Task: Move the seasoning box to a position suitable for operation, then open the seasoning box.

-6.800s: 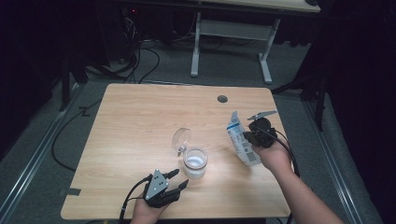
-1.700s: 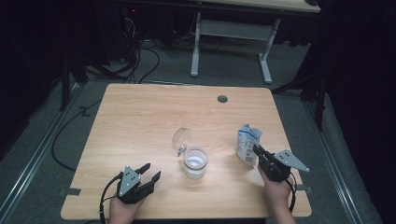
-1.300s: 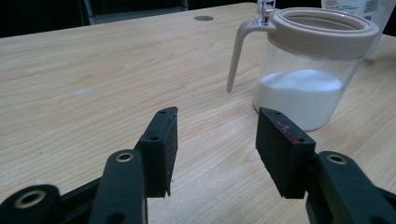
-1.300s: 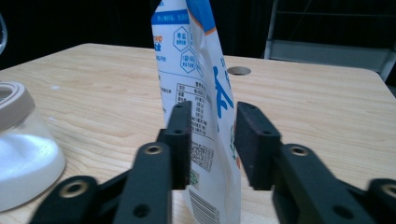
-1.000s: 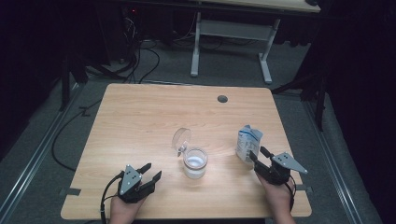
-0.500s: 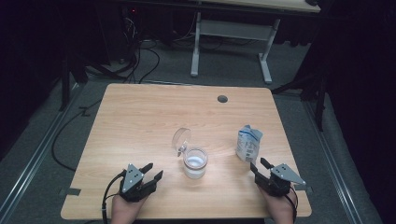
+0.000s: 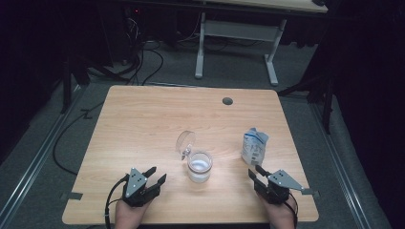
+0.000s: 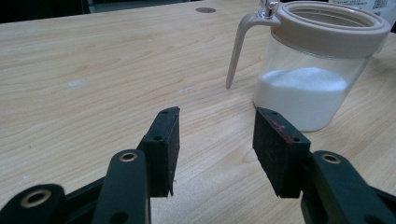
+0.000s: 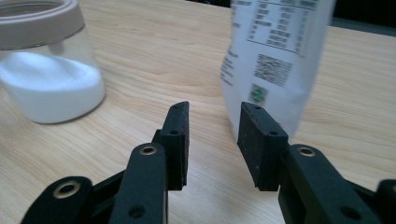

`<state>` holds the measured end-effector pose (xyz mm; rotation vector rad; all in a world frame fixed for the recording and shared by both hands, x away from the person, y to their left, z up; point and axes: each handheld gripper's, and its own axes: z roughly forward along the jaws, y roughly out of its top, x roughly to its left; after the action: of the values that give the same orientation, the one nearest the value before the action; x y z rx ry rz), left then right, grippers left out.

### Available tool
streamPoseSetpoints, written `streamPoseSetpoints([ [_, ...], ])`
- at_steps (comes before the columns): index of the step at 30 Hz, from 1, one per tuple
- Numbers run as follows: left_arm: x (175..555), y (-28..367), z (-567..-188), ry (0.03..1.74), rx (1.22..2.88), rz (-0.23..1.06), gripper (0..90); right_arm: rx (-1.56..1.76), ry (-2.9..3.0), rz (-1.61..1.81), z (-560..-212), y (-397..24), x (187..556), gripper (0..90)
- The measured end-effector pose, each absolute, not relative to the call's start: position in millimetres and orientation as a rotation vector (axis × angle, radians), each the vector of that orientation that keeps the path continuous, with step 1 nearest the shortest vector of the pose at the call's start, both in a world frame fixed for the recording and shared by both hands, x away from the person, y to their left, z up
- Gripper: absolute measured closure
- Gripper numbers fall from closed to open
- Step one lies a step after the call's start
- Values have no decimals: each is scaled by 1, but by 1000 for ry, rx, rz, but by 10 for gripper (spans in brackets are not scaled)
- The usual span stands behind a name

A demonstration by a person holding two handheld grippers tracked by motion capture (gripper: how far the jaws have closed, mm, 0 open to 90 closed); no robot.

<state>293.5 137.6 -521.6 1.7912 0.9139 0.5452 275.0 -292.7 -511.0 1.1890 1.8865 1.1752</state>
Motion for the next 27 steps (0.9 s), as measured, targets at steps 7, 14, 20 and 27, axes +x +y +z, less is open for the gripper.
streamPoseSetpoints([
  [7,294,139,-523,920,1791,535,526,1195,1926,1167,-515,-275,285,688],
  [14,296,142,-523,931,1795,525,535,1155,1973,1160,-520,-253,291,721],
  [20,299,136,-522,944,1791,511,548,1121,2011,1159,-523,-240,292,740],
  [27,305,126,-515,950,1765,487,557,1097,2021,1176,-519,-237,289,740],
])
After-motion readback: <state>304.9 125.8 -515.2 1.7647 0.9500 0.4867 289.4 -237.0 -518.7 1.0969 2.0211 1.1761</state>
